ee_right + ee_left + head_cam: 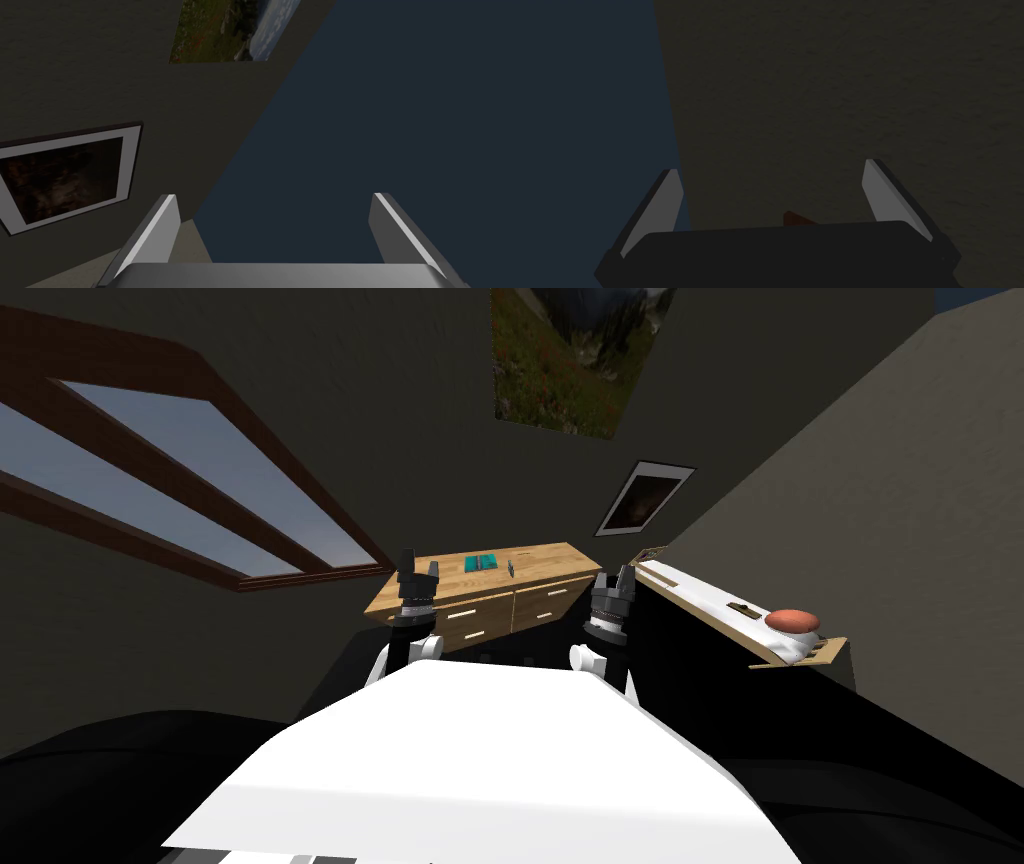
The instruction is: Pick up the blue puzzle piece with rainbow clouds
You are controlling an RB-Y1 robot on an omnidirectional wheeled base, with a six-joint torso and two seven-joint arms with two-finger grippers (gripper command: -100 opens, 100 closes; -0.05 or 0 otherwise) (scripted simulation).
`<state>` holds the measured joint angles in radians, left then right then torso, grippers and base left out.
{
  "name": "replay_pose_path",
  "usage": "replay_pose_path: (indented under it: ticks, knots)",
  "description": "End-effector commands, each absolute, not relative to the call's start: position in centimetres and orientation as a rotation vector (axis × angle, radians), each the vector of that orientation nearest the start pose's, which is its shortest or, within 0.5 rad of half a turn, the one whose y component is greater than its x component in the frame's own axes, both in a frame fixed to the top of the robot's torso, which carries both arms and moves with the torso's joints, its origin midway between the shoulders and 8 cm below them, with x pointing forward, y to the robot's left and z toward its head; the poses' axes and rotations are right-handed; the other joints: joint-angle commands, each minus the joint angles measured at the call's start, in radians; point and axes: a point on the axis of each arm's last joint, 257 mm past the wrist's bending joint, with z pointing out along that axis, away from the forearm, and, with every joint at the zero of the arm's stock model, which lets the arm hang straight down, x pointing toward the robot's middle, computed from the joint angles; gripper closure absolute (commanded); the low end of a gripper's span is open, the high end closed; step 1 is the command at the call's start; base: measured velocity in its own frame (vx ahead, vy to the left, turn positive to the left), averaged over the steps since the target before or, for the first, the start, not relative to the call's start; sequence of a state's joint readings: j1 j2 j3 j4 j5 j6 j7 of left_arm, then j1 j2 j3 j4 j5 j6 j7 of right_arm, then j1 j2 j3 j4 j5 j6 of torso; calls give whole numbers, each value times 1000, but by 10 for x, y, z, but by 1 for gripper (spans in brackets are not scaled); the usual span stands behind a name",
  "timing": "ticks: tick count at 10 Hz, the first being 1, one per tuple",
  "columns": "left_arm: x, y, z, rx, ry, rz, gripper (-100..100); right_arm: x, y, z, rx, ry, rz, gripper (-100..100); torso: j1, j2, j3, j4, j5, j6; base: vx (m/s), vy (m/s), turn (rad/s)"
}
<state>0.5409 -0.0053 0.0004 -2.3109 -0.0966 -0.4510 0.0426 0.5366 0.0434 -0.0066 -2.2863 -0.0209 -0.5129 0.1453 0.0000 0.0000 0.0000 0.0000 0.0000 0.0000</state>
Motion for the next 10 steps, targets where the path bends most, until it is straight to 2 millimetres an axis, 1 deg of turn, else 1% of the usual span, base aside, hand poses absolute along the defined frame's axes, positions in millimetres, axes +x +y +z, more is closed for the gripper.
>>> replay_pose_path:
  ticks: [1,5,10]
  knots:
    - [346,272,12,-648,728,-1250,-100,336,-292,18,657,610,1154,0,0,0,0,0,0,0,3,-5,-34]
    - [354,269,-4,-636,852,-1237,-100,336,-292,18,657,610,1154,0,-1,-1,0,0,0,0,12,-19,-71]
    - [364,277,-34,-680,1026,-1194,-100,336,-292,18,657,610,1154,0,-2,-2,-1,0,0,0,26,-32,-129]
